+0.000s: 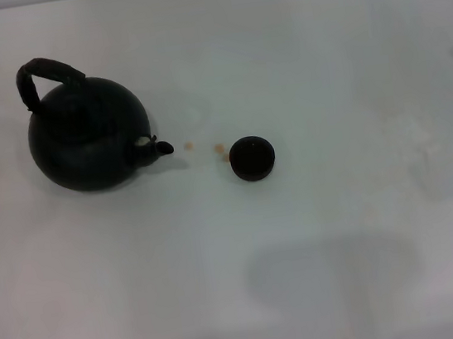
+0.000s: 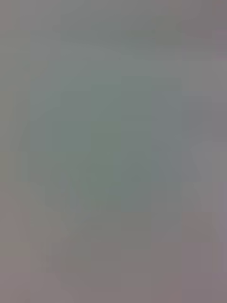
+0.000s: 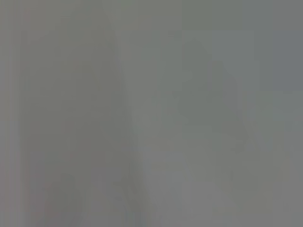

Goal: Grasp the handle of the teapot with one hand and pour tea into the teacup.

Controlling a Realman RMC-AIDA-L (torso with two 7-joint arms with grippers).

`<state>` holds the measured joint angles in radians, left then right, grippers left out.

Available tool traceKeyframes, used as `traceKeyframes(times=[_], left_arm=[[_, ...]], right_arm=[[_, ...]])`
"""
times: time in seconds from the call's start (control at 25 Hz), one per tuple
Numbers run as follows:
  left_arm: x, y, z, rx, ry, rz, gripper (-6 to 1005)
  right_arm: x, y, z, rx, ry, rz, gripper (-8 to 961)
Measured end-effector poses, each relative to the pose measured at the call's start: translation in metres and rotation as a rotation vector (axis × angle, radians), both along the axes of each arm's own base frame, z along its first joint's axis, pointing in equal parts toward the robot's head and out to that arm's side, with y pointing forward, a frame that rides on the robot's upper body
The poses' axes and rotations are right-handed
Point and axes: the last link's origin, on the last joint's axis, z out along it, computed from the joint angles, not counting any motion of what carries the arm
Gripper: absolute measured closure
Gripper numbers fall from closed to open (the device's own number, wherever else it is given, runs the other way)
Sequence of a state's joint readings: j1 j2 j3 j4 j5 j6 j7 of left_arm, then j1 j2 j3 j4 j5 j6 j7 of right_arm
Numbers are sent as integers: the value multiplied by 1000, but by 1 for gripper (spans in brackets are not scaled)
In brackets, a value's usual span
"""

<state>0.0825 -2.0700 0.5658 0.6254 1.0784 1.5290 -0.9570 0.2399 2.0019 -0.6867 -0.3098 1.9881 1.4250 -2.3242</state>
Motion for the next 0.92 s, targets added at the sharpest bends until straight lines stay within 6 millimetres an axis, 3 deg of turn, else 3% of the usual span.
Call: traceKeyframes(times=[0.16, 0.32, 0.48, 0.68, 0.92], left_arm=[[-11, -10, 3, 95, 28, 58, 116], [-24, -6, -2, 130, 40, 147, 117], [-41, 8, -9, 130, 48, 269, 119], [-47, 24, -20, 107, 2, 319, 122], [-38, 56, -47, 49, -10, 317, 123]], right_arm=[[1, -3, -3, 21, -61, 11, 136], [4, -7, -12, 40, -145, 9, 136], [12, -9, -18, 71, -202, -40, 136], [29, -8, -19, 86, -261, -148, 136], [49, 5, -19, 73, -365, -288, 136]])
